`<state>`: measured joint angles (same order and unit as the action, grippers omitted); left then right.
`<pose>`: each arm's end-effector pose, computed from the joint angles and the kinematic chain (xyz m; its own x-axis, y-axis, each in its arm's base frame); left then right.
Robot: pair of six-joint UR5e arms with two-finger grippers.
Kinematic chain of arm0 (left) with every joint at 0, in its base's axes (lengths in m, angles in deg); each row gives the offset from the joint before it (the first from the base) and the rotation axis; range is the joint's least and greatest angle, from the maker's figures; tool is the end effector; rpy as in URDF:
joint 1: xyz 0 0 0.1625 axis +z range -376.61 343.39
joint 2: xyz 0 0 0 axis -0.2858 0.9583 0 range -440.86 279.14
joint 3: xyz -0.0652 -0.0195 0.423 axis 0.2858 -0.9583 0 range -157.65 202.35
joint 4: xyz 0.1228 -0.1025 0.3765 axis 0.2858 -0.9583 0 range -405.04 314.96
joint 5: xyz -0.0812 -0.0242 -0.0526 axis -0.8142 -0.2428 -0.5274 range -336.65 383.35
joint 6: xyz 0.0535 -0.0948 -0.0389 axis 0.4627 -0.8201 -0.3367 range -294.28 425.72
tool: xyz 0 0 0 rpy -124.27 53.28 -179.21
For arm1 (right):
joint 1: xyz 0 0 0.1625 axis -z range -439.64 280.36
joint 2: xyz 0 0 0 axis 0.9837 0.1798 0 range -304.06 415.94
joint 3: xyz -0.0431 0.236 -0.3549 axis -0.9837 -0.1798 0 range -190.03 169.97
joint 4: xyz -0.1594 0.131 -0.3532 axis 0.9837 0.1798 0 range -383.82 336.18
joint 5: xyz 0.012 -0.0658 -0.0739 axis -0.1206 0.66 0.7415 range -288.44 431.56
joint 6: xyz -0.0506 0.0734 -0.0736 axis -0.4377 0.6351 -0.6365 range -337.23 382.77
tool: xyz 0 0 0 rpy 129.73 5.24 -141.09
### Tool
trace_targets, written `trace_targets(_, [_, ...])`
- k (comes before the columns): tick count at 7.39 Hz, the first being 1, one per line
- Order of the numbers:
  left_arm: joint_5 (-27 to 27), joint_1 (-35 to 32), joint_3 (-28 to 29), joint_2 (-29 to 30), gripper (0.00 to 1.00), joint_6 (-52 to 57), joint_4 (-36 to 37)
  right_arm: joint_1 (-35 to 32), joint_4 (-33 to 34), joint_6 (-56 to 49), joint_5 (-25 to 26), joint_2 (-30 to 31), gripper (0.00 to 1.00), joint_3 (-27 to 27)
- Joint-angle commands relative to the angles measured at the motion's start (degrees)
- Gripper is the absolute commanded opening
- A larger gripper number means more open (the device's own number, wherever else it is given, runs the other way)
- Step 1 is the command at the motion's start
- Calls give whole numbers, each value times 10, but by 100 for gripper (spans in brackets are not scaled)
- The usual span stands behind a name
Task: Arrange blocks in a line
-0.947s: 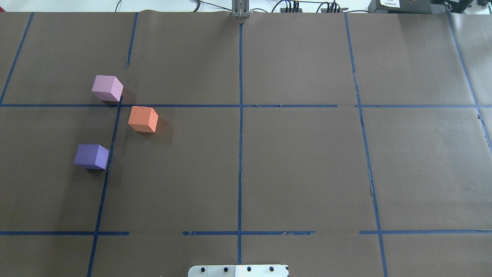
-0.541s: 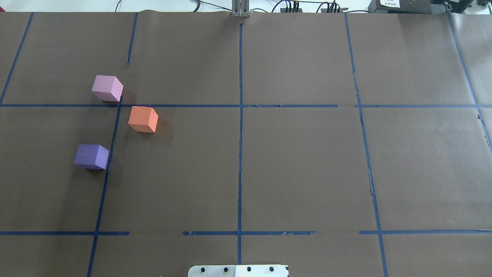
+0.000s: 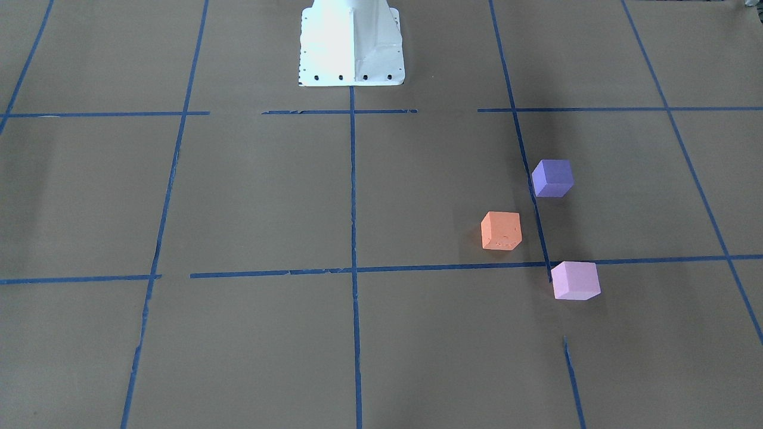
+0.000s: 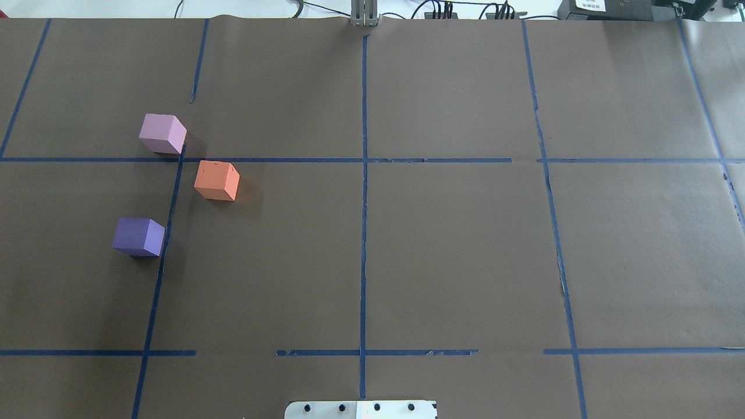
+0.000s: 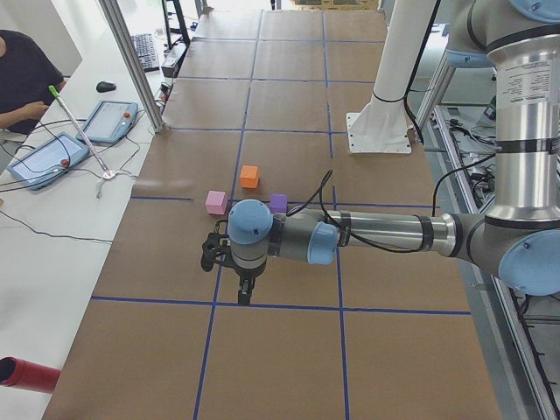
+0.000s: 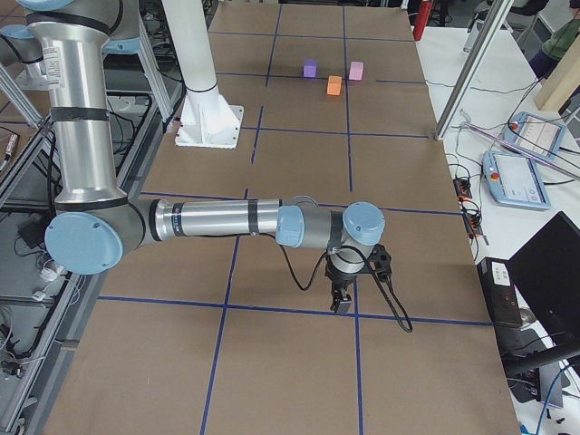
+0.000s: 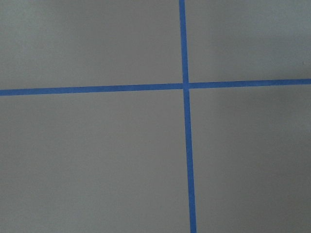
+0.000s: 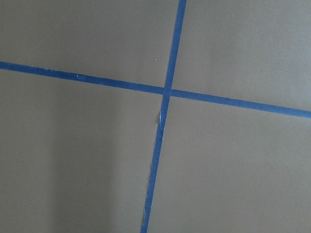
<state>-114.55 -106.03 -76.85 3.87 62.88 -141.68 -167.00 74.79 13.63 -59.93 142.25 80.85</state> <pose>-0.0430 -0.4592 0.6205 0.6688 0.0941 -0.7375 0.0232 0.9888 0.1471 0.0333 -0.5085 0.6526 0.7336 -0.1463 0.6637 0.1646 0.9857 0.0353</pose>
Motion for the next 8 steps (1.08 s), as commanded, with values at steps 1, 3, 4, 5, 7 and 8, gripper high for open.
trace_targets(1, [5,55,-43,26,100,-76,0,0,0,0,0,0,100,0])
trace_targets(3, [2,125,-65,64,100,-197,-1,0,0,0,0,0,100,0])
trace_targets(4, [5,161,-71,89,100,-252,-19,0,0,0,0,0,100,0])
trace_targets(5, [7,201,-67,116,100,-302,-48,0,0,0,0,0,100,0])
trace_targets(7, [25,269,-63,155,100,-362,-80,0,0,0,0,0,100,0])
trace_targets(8, [57,305,-47,178,100,-366,-90,0,0,0,0,0,100,0])
